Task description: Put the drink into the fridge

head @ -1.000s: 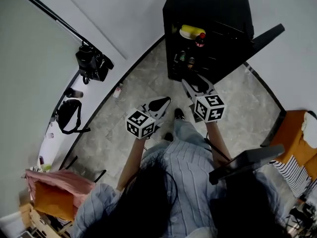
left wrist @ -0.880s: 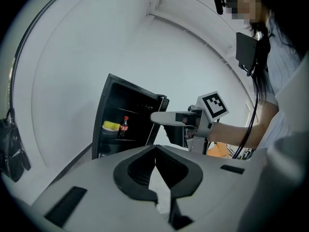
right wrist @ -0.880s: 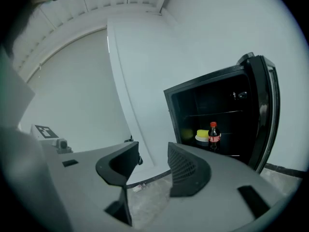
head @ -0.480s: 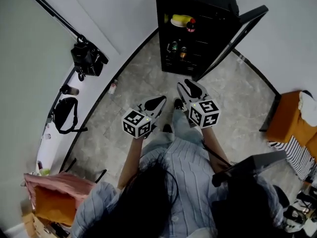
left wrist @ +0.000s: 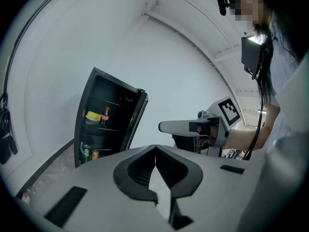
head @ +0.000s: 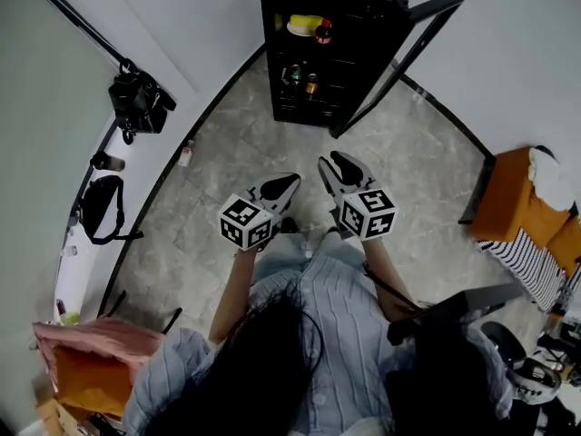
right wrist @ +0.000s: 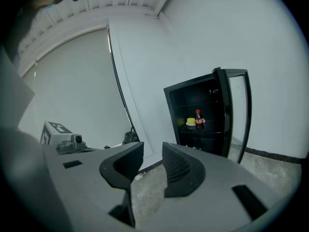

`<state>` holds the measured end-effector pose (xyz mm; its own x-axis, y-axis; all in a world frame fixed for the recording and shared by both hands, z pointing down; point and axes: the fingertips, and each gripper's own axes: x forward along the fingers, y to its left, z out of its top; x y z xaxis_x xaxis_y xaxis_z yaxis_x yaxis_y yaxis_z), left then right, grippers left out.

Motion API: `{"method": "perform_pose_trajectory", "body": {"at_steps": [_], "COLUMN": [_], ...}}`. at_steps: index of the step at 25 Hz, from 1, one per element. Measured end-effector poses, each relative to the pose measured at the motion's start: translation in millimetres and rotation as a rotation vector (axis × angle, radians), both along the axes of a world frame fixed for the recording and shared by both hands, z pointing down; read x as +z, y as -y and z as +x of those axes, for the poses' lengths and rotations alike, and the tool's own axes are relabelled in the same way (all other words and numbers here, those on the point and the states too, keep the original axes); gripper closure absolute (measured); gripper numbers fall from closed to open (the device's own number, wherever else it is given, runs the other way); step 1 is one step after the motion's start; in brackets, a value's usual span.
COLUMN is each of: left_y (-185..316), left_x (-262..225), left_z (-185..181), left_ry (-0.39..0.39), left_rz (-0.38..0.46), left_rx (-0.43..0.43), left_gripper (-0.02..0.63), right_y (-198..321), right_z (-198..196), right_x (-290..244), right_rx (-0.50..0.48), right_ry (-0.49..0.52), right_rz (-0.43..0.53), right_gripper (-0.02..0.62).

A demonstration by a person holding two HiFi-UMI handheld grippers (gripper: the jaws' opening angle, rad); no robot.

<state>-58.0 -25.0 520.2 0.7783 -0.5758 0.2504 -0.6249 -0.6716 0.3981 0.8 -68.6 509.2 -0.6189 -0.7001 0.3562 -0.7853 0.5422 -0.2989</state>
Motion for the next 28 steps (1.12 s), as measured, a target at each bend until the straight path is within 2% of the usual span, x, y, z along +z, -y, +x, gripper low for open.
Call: {"method": "perform_pose_trajectory", "body": {"at_steps": [5, 10, 18, 28], "left_y": [-4, -18, -74, -140], "left_x": [-13, -21, -16, -28], "left_z": [21, 45, 93, 108], "left_ry": [0.002, -0.025, -0.019, 0.027], "left_rz": [0.029, 0.046, 0.030, 0.057], "left_rx": [-0.013, -0.071, -0.128, -0.173], "left_gripper": [0.598, 0.598, 0.598, 0.598], "right_y": [-15, -44, -99, -162], "right_z": [22, 48, 100, 116], "right_x": [-8, -20, -16, -23], "right_rx": [-0.009, -0.062, -0.134, -0.192], "right_ry": [0.002, -0.006, -0.004, 0.036], "right_rz": [0.009, 0.063, 0.054, 0.072], "right_gripper": [0.468, 0.468, 0.473, 0.522]}}
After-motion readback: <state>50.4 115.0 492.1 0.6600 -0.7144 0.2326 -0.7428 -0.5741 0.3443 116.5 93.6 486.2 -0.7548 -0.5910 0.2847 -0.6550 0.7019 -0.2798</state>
